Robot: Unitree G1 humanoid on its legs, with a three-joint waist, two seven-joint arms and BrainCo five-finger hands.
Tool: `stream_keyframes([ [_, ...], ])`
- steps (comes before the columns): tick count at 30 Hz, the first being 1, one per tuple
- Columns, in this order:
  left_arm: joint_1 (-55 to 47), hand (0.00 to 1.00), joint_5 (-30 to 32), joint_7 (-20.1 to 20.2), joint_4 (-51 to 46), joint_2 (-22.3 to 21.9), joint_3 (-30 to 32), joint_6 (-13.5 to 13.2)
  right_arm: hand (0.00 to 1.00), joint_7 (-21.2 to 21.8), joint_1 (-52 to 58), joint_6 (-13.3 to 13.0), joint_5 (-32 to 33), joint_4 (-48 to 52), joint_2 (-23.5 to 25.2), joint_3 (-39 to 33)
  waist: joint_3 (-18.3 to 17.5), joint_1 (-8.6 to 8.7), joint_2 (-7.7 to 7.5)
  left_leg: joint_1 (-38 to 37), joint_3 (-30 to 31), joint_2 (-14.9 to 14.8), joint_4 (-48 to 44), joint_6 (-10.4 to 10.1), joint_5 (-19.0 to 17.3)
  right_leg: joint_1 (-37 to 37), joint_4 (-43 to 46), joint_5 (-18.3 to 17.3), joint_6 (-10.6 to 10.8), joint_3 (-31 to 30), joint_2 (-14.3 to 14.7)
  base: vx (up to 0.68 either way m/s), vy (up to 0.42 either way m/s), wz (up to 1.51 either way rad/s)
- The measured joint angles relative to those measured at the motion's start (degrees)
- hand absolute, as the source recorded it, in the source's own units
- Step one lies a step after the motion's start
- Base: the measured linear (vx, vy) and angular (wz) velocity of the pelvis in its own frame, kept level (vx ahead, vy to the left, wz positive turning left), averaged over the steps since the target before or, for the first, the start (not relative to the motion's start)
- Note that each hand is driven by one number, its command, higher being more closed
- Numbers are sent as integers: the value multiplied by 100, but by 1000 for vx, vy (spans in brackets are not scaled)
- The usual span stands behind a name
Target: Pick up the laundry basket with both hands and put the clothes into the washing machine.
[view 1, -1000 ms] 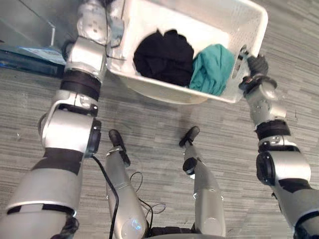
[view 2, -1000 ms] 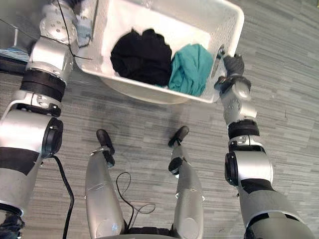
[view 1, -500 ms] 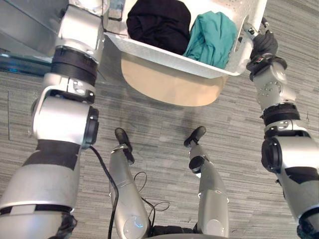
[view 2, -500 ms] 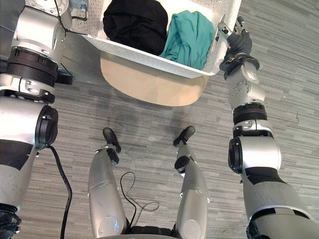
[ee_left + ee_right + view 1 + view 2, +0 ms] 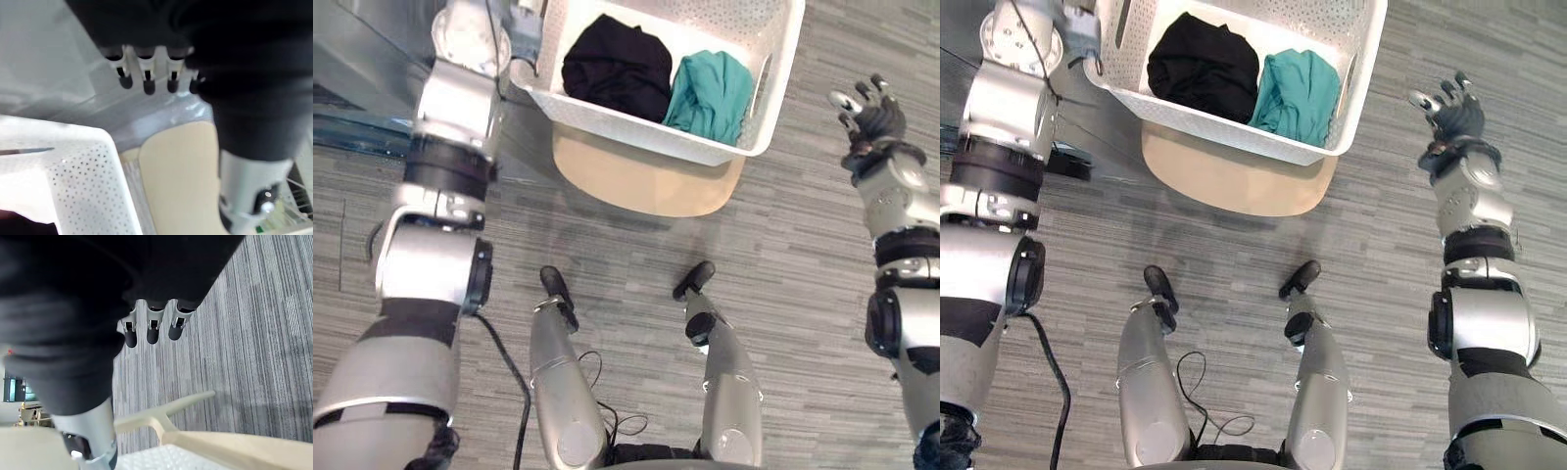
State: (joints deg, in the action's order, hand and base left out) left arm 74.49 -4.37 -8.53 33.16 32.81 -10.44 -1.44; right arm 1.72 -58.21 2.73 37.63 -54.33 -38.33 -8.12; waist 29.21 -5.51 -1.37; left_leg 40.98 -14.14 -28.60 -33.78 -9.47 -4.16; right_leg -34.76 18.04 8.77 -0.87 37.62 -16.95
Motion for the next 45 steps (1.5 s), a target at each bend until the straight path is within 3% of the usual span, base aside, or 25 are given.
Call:
stream_keyframes([
  [2, -759, 0, -92, -95, -867, 58, 133, -187, 0, -7, 567, -33, 6, 415, -188, -199, 8, 7, 107, -216, -18, 78, 121, 1, 16, 157, 148, -134, 37, 24, -107, 20, 7, 24],
  [7, -3134, 0, -242, -148, -2588, -67, 650, -621, 0, 16, 2487, -191, 5, 1725, -162, -533, -6, 25, 197, -998, -91, 318, 503, -75, 77, 501, 875, -702, 118, -38, -465, 79, -34, 28],
  [9, -4367, 0, -282, -138, -3042, -628, 1011, -846, 0, 33, 3417, -292, -9, 2233, 24, -885, -26, 43, 233, -1371, -101, 502, 688, -73, 95, 609, 1304, -1024, 178, -157, -708, 94, -67, 28],
  [14, -6163, 0, -117, -94, -3135, -1571, 1620, -792, 0, 103, 4776, -502, -273, 2933, 876, -1682, -162, 233, 361, -2227, 7, 682, 1040, -105, 113, 1313, 1709, -1463, 273, -94, -934, 53, -106, 29],
  [16, -7014, 0, -57, -103, -3131, -1867, 2054, -789, 0, 129, 5382, -559, -456, 2946, 1423, -1800, -696, 296, 384, -2466, 130, 769, 1338, -103, 113, 1606, 1717, -1715, 499, 47, -981, 43, -140, 41],
  [20, -8104, 0, 194, -118, -3137, -2380, 2196, -792, 0, 214, 5973, -612, -651, 3194, 2276, -1645, -1279, 280, 467, -3045, 163, 814, 1651, -127, 114, 2247, 1641, -1861, 672, 249, -982, 77, -119, 29],
  [23, -8992, 0, 189, 92, -3126, -3207, 1894, -789, 0, 199, 6089, -653, -710, 3335, 2764, -789, -1709, 164, 598, -3584, 292, 753, 1799, -115, 120, 2975, 1389, -1907, 746, 461, -790, 110, -58, 28],
  [24, -9235, 0, 170, 108, -3018, -3467, 1624, -787, 0, 194, 6072, -658, -752, 3312, 2865, -400, -1884, 112, 623, -3772, 319, 716, 1879, -80, 163, 3241, 1246, -1930, 785, 526, -683, 68, -58, 44],
  [26, -9352, 0, 158, 112, -2772, -3583, 1425, -756, 0, 170, 5977, -683, -743, 3261, 3000, -66, -2030, 117, 634, -3769, 430, 727, 1974, 159, 335, 3505, 989, -1943, 841, 668, -542, 19, -75, 86],
  [27, -9317, 0, 157, 101, -2637, -3605, 1247, -725, 0, 9, 5958, -713, -666, 3168, 3141, 155, -2068, 150, 599, -3553, 646, 832, 2010, 610, 708, 3788, 570, -1952, 872, 810, -310, -26, -104, 147],
  [28, -9268, 0, 157, 83, -2527, -3606, 1189, -710, 0, -68, 5966, -732, -559, 3053, 3174, 221, -2112, 149, 544, -3423, 595, 934, 2088, 763, 1001, 3922, 411, -1951, 874, 950, -278, -14, -102, 179],
  [30, -9205, 0, 147, 43, -2385, -3604, 1192, -656, 0, -206, 5952, -745, -413, 3037, 3191, 226, -2105, 120, 553, -3348, 243, 946, 2193, 807, 1197, 4130, 161, -1870, 803, 1055, -180, 114, 118, 97],
  [31, -9103, 0, 55, -229, -2305, -3580, 1310, -637, 0, -449, 5790, -896, -222, 2990, 3286, 272, -2298, 43, 560, -3008, -172, 546, 803, 593, 485, 4403, -227, -1124, 975, 1203, -401, 266, 415, 49],
  [32, -9012, 0, 55, -283, -2256, -3514, 1309, -640, 0, -476, 5802, -893, -219, 2983, 3313, 280, -2412, 100, 477, -2969, -158, 733, 865, 422, 337, 4425, -437, -1013, 1111, 1105, -432, 274, 437, 48],
  [34, -8733, 0, 55, -298, -2150, -3278, 1338, -633, 0, -476, 5783, -891, -220, 2938, 3426, 458, -2421, 175, 211, -2933, -181, 1025, 1261, 412, 312, 4392, -791, -978, 1141, 928, -383, 37, 262, 73],
  [35, -8593, 0, 55, -295, -2159, -3093, 1389, -623, 0, -478, 5711, -875, -220, 2862, 3477, 454, -2404, 145, 155, -2841, -373, 1033, 1122, 261, 77, 4377, -736, -777, 1169, 970, -545, -34, 272, 55],
  [36, -8557, 0, 55, -295, -2172, -3046, 1388, -619, 0, -479, 5660, -872, -220, 2866, 3480, 413, -2357, 130, 175, -2730, -440, 1025, 776, 263, -128, 4354, -608, -792, 1145, 980, -656, -29, 301, 35],
  [37, -8564, 0, 100, -321, -2168, -2951, 1322, -609, 0, -491, 5662, -872, -226, 2921, 3529, 310, -2326, 145, 82, -2597, -539, 1269, 252, 428, -377, 4350, -322, -782, 1150, 1037, -1025, 42, 399, 46],
  [38, -8518, 0, 402, -392, -2151, -2862, 1148, -603, 0, -537, 5878, -912, -225, 3192, 3499, 73, -2356, 179, 80, -2644, -671, 1830, 161, 741, -545, 4198, 432, -675, 854, 992, -1730, 73, 549, 69],
  [39, -8402, 0, 669, -412, -2135, -2837, 1072, -609, 0, -567, 6073, -1009, -227, 3248, 3344, -134, -2451, 198, 351, -2822, -735, 2032, 432, 1048, -979, 3831, 851, -341, 58, 288, -1866, 92, 560, 62],
  [40, -8365, 0, 738, -427, -2164, -2836, 1104, -641, 0, -594, 6087, -961, -228, 3201, 3332, -156, -2462, 230, 384, -2906, -788, 2103, 613, 1009, -947, 3601, 1051, -379, 63, -144, -1843, 100, 544, 32],
  [41, -8285, 0, 742, -468, -2164, -2728, 1293, -670, 0, -584, 6099, -883, -236, 3182, 3392, -63, -2481, 259, 460, -3015, -785, 2263, 1016, 1045, -765, 3205, 1740, -928, 198, -459, -1624, 87, 391, 10],
  [43, -8212, 0, 733, -521, -2162, -2519, 1362, -672, 0, -515, 6114, -883, -250, 3188, 3655, -52, -2349, 325, 287, -3333, -713, 2577, 1838, 1222, -383, 2908, 2378, -1621, 228, -606, -893, 58, 325, 27],
  [44, -8218, 0, 733, -519, -2161, -2515, 1360, -669, 0, -510, 6139, -883, -250, 3214, 3703, -56, -2301, 337, 205, -3447, -688, 2693, 2045, 1240, -302, 2872, 2422, -1779, 234, -609, -679, 33, 274, 39],
  [45, -8266, 0, 729, -512, -2155, -2583, 1324, -661, 0, -498, 6268, -886, -245, 3337, 3731, -61, -2268, 343, 85, -3611, -645, 2917, 2356, 1276, -174, 2865, 2346, -2029, 373, -679, -241, 48, 222, 45],
])
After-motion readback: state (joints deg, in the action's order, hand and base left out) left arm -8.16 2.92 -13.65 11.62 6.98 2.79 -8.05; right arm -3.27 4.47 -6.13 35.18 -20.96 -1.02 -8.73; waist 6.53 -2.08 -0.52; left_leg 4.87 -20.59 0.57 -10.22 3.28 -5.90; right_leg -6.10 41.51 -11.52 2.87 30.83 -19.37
